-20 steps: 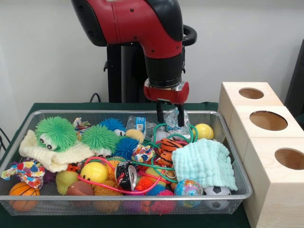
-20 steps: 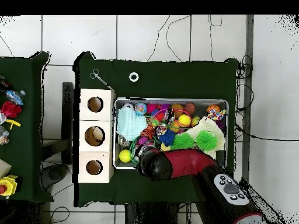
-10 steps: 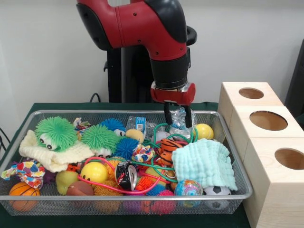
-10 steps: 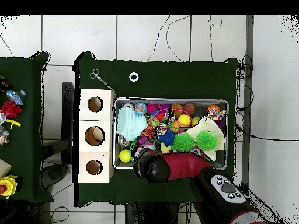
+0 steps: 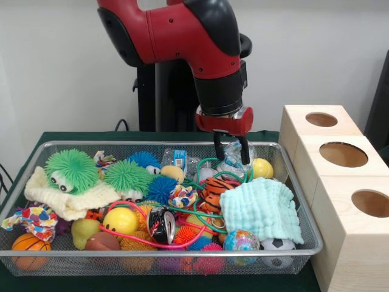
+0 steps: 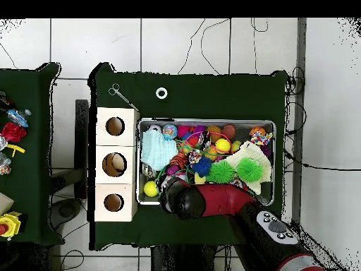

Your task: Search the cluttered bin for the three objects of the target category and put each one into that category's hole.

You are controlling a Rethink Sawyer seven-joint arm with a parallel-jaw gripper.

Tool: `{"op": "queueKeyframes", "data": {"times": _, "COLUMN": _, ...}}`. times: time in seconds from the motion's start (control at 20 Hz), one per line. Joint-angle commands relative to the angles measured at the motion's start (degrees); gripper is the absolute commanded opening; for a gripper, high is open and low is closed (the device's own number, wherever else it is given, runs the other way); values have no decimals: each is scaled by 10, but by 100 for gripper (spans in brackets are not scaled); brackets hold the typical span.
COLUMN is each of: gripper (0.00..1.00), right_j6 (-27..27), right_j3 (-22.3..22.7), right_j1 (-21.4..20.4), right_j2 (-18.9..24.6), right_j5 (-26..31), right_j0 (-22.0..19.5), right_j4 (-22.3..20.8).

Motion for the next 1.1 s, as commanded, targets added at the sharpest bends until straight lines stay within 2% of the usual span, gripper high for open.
{"op": "queueKeyframes", "data": {"times": 0.05, "gripper": 100, "right_j6": 42, "right_j3": 40, "right_j1": 40, "right_j2": 74, "right_j5": 6, "right_j0": -34, "right_j4": 54}}
{"op": "queueKeyframes", "data": {"times": 0.4, "gripper": 100, "right_j6": 55, "right_j3": 68, "right_j1": 78, "right_j2": 123, "right_j5": -21, "right_j0": -71, "right_j4": 93}}
{"op": "queueKeyframes", "data": {"times": 0.75, "gripper": 100, "right_j6": 55, "right_j3": 70, "right_j1": 86, "right_j2": 123, "right_j5": -9, "right_j0": -74, "right_j4": 116}}
{"op": "queueKeyframes", "data": {"times": 1.1, "gripper": 100, "right_j6": 47, "right_j3": 55, "right_j1": 88, "right_j2": 113, "right_j5": 3, "right_j0": -54, "right_j4": 124}}
